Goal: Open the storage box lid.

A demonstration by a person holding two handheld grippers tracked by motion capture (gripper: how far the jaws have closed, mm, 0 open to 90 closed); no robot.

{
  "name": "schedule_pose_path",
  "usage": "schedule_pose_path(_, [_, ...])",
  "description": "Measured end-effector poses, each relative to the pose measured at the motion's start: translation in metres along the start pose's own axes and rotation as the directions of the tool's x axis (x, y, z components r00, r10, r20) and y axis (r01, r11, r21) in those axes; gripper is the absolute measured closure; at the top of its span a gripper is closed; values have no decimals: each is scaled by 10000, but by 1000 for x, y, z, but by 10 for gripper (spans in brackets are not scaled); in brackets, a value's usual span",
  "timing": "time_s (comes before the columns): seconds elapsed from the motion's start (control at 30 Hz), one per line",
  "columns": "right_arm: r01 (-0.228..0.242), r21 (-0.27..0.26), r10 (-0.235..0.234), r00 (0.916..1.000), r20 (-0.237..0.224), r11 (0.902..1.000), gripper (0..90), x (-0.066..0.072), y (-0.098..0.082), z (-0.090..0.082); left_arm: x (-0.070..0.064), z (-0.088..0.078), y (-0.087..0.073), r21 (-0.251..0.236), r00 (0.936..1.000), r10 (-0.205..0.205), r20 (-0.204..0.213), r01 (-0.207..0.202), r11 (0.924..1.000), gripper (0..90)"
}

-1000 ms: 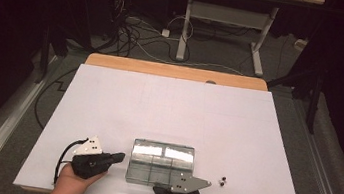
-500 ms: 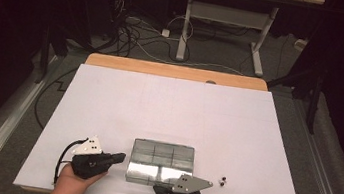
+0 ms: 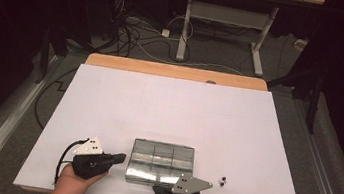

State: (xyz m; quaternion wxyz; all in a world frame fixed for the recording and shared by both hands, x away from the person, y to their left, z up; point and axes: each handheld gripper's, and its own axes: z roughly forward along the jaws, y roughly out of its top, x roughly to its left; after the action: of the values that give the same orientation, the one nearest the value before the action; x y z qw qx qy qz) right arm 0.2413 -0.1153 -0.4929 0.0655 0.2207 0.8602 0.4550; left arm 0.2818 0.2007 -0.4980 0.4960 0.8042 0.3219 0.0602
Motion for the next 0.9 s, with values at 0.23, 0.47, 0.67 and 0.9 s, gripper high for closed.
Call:
schedule_pose_path(0.23, [114,-53,-114,9999,1,9999,900,1,2,-1,-2,0,0,-34,10000,44,66,-43,10000,875])
schedule_pose_path(0.47, [142,-121,-142,9999,34,9998,900,2,3,-2,-3,-1,1,-95,9998,88,154,-86,9999,875])
schedule_pose_path(0.67, [194,-251,-192,9998,64,9995,900,3,7,-3,-3,-1,2,-146,9998,88,203,-85,9999,875])
schedule_pose_path(0.9, [311,-371,-306,9994,151,9988,900,4,11,-5,-6,-2,3,-199,9996,199,222,-195,9996,875])
